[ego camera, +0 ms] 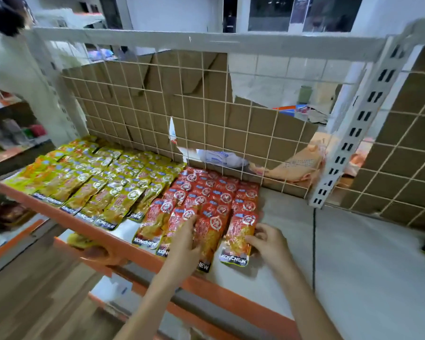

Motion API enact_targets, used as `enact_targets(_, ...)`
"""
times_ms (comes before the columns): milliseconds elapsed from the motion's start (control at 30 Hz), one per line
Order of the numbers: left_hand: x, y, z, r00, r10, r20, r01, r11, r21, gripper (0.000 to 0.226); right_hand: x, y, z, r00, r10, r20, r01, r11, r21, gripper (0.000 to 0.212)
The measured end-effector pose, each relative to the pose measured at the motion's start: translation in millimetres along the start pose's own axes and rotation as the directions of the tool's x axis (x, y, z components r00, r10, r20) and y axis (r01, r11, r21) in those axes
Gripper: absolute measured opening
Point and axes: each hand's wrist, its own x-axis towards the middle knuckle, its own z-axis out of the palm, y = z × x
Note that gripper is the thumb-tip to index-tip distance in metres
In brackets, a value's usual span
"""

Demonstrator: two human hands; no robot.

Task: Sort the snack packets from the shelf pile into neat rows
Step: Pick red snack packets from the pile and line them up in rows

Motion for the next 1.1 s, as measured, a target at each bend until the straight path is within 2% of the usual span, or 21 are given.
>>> enact_targets(67, -0.5, -6.3, 3.8, 0.998, 0.058, -0.007, -0.058, 0.996, 0.062, 0.062, -0.6, 0.2, 6.2, 0.998, 0.016, -0.061, -0.020, 0.997, -0.071, 0.016)
enact_targets(167, -2.8, -9.7, 8.5, 0.987, 0.157, -0.038, -0.150, 0.978, 0.146, 0.063, -6.3, -4.1, 14.2, 0.983, 0.007, -0.184, -0.036, 0.987, -0.156, 0.029)
enact_targets(267, 0.3, -15.9, 12.9, 0.971, 0.224, -0.081, -0.199, 0.950, 0.240, 0.063, -13.8, -8.1, 21.3, 0.969, 0.007, -0.247, -0.052, 0.983, -0.178, 0.036)
enact_targets(333, 1.4, -14.6, 9.8, 0.977, 0.194, -0.087, -0.174, 0.964, 0.199, 0.058, -17.9, -10.1, 26.9, 0.960, 0.004, -0.280, -0.060, 0.979, -0.193, 0.038)
enact_targets(433, -0.9, -21.6, 11.3, 0.957, 0.287, -0.034, -0.260, 0.907, 0.332, 0.066, -19.1, -10.8, 34.8, 0.945, 0.009, -0.327, -0.085, 0.972, -0.220, 0.039)
enact_targets(767, 3.5, -23.7, 8.3, 0.942, 0.336, -0.005, -0.308, 0.870, 0.385, 0.072, -20.2, -13.3, 62.4, 0.864, -0.049, -0.501, -0.110, 0.953, -0.283, 0.031)
enact_targets(900, 3.4, -22.7, 10.1, 0.940, 0.337, -0.047, -0.290, 0.865, 0.409, 0.067, -27.5, -13.8, 70.4, 0.841, -0.121, -0.528, -0.092, 0.929, -0.359, 0.032)
enact_targets(1100, 4.4, -23.0, 13.4, 0.950, 0.311, -0.040, -0.263, 0.859, 0.440, 0.059, -29.7, -11.6, 67.7, 0.865, -0.156, -0.476, -0.092, 0.884, -0.458, 0.039)
